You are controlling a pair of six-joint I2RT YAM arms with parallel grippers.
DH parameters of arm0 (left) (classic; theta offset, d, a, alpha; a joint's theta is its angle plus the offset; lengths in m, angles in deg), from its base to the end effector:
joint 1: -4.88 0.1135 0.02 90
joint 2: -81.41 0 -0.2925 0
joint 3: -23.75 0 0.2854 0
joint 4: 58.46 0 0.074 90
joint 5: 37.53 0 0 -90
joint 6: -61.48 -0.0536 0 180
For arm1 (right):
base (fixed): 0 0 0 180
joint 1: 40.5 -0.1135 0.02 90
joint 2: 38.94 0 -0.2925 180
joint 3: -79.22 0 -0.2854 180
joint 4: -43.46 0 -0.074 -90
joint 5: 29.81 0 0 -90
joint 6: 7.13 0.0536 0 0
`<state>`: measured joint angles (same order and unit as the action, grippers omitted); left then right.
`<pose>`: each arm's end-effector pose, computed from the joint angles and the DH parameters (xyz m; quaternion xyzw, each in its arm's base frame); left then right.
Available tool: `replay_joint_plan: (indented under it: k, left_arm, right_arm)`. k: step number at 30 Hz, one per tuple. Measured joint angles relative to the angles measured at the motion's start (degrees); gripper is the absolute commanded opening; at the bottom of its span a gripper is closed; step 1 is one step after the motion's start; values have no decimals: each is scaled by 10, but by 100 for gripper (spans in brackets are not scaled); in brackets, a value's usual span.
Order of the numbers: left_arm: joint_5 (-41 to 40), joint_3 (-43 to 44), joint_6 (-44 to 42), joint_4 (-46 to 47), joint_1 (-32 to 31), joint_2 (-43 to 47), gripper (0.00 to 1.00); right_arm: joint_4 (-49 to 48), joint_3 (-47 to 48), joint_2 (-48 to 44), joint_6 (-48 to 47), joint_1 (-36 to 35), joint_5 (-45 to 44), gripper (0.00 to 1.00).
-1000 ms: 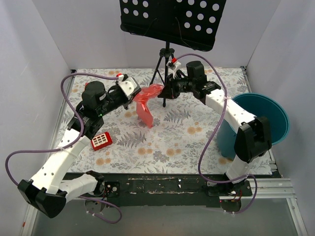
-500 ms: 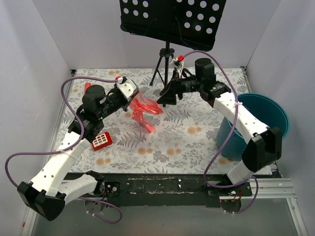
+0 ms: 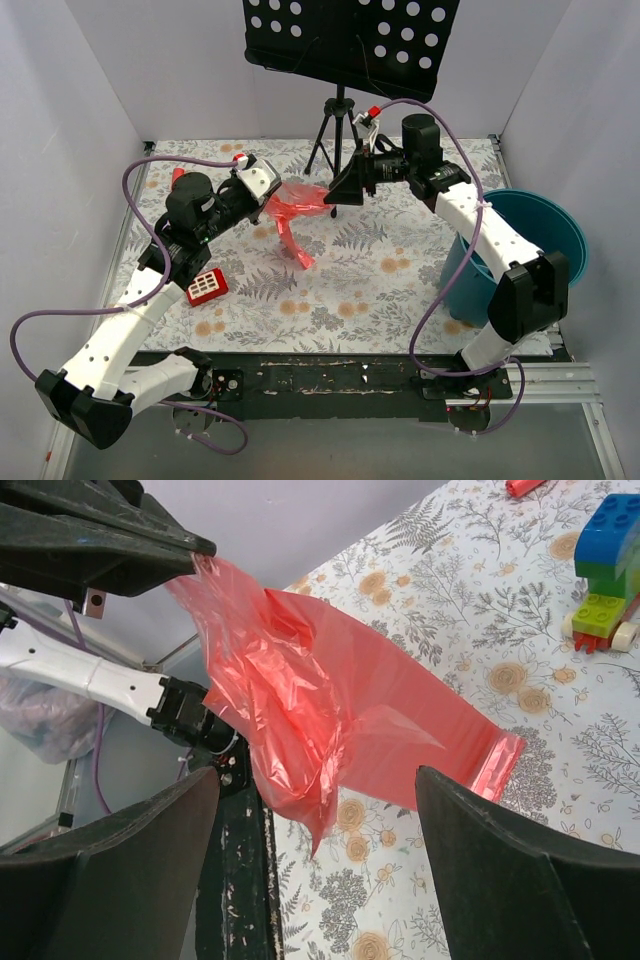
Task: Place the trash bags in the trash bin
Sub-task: Unfold the trash bag at the center of the board.
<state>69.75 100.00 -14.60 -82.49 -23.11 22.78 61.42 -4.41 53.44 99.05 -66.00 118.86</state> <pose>0.2258 -0.1380 0.4357 0.1896 0.7193 -0.3402 0.5753 0.3555 0.2203 0.4010 -0.3565 0.6600 0.5517 0.3645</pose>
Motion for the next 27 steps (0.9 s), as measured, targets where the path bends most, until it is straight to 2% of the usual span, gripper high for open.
replay_joint_plan:
  k: [6, 10, 11, 14, 15, 16, 18, 19, 20, 22, 27]
  left_arm:
    - [0, 0, 0, 3, 0, 0, 0]
    - [0, 0, 3, 4, 0, -2, 0]
    - [0, 0, 3, 4, 0, -3, 0]
    - [1, 0, 5, 4, 0, -4, 0]
    - [1, 0, 5, 4, 0, -4, 0]
    - [1, 0, 5, 1, 0, -5, 9]
    - [5, 5, 2, -19, 0, -5, 50]
    - [7, 7, -4, -30, 0, -6, 64]
    - [10, 13, 0, -51, 0, -6, 71]
    - [16, 19, -7, -81, 0, -3, 74]
    - [25, 58, -8, -153, 0, 4, 72]
  right_arm:
    - [-3, 0, 12, 3, -6, -29, 86]
    - [-5, 11, 45, 5, -17, -42, 75]
    - [-5, 14, 54, 5, -22, -46, 64]
    - [-5, 16, 71, 0, -38, -56, 5]
    - [-3, 18, 75, -3, -46, -61, 1]
    - [1, 21, 79, -7, -53, -69, 1]
    - [17, 35, 84, -28, -65, -97, 1]
    - [29, 44, 84, -45, -70, -115, 1]
    - [45, 57, 84, -65, -73, -134, 1]
    - [65, 85, 84, -104, -73, -167, 1]
    - [98, 125, 63, -206, -79, -254, 1]
